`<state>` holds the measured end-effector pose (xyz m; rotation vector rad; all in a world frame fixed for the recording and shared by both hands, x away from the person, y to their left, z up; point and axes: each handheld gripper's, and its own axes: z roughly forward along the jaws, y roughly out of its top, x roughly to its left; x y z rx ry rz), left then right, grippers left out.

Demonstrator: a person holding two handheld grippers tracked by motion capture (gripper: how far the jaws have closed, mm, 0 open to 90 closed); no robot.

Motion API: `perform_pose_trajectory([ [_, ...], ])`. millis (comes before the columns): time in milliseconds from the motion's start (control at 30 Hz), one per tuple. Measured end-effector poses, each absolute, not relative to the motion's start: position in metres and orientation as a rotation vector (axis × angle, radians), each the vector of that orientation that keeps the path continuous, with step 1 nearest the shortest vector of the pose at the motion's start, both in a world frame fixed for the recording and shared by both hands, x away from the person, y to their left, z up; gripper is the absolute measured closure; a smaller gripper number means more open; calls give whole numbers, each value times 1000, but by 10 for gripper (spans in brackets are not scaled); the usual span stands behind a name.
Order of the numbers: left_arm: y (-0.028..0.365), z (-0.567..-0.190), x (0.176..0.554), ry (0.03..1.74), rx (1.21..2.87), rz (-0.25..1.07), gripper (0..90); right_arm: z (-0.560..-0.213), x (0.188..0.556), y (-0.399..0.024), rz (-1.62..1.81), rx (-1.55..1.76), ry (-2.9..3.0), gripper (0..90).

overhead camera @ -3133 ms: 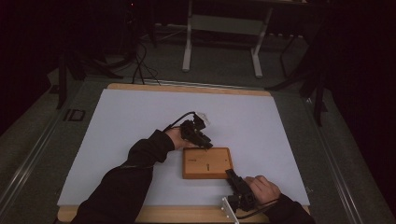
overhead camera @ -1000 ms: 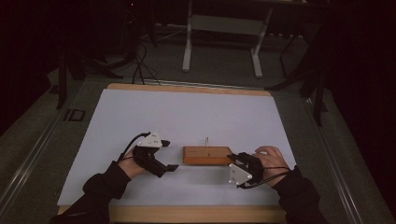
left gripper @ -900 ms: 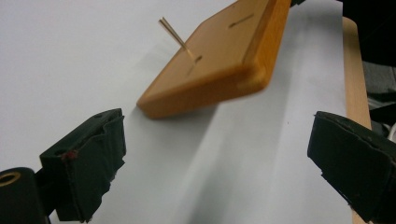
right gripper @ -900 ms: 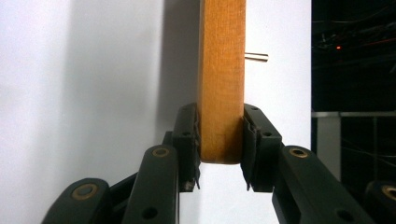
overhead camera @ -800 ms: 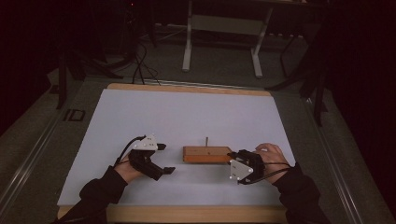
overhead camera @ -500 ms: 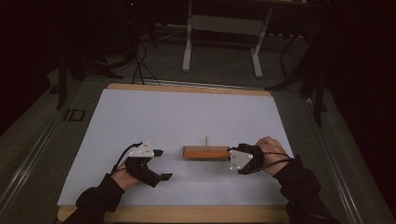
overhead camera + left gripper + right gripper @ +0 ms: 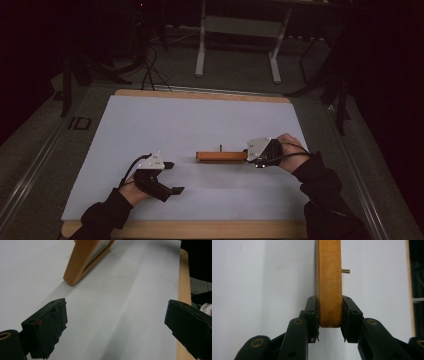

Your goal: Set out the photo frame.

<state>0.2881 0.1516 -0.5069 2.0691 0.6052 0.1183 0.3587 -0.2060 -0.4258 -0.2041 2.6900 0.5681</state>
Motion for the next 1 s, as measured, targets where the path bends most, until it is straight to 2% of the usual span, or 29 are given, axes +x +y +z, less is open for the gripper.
perform_pose_trajectory([
  [200, 152, -509, 289, 607, 2067, 120, 50, -421, 372, -204, 572, -177, 2736, 691],
  [467, 153, -511, 289, 610, 2062, 120, 50, -416, 408, -202, 626, -23, 2837, 675],
  [1000, 150, -515, 289, 596, 2084, 145, 50, -418, 443, -198, 663, 93, 2882, 651],
])
